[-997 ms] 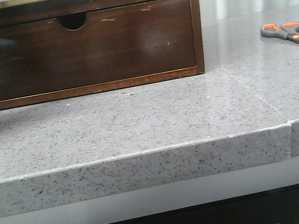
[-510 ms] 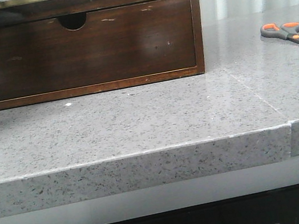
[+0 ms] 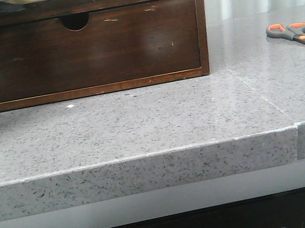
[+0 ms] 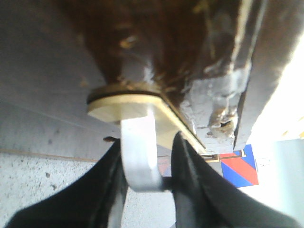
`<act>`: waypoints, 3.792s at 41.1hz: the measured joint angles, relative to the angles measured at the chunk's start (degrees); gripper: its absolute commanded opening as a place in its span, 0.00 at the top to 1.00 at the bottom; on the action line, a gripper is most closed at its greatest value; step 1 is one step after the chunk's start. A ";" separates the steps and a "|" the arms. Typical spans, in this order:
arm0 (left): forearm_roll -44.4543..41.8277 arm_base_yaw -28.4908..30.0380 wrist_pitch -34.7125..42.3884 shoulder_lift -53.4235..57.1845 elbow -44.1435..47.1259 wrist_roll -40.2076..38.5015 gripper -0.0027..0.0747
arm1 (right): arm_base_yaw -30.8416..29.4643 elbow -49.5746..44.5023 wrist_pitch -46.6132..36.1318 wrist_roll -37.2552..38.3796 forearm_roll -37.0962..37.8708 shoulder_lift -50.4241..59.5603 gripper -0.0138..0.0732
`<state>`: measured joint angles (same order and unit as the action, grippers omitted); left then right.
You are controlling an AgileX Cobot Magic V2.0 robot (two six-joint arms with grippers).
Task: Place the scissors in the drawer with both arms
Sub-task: 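Pull the drawer open toward the robot with the left gripper, then reach the right gripper down over the grey-and-orange scissors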
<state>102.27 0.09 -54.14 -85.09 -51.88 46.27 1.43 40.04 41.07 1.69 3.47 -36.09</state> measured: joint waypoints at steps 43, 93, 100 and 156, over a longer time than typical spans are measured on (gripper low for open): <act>-0.15 0.10 -1.13 30.36 26.35 2.76 0.54 | 0.00 0.00 0.00 0.00 0.00 0.00 0.22; -86.02 0.10 2.50 56.70 15.15 -35.46 0.33 | 0.00 0.00 0.08 0.00 0.00 0.00 0.22; -96.07 -0.32 1.59 56.85 7.71 -37.77 0.33 | 0.00 0.00 0.08 0.00 0.00 0.00 0.22; -99.26 -26.04 7.90 56.85 5.32 -44.97 0.33 | -0.25 32.41 11.25 -0.12 -3.90 -46.27 0.22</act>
<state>3.01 -25.95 -46.24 -28.24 -46.57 1.29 1.17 72.45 52.33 1.57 -0.42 -82.36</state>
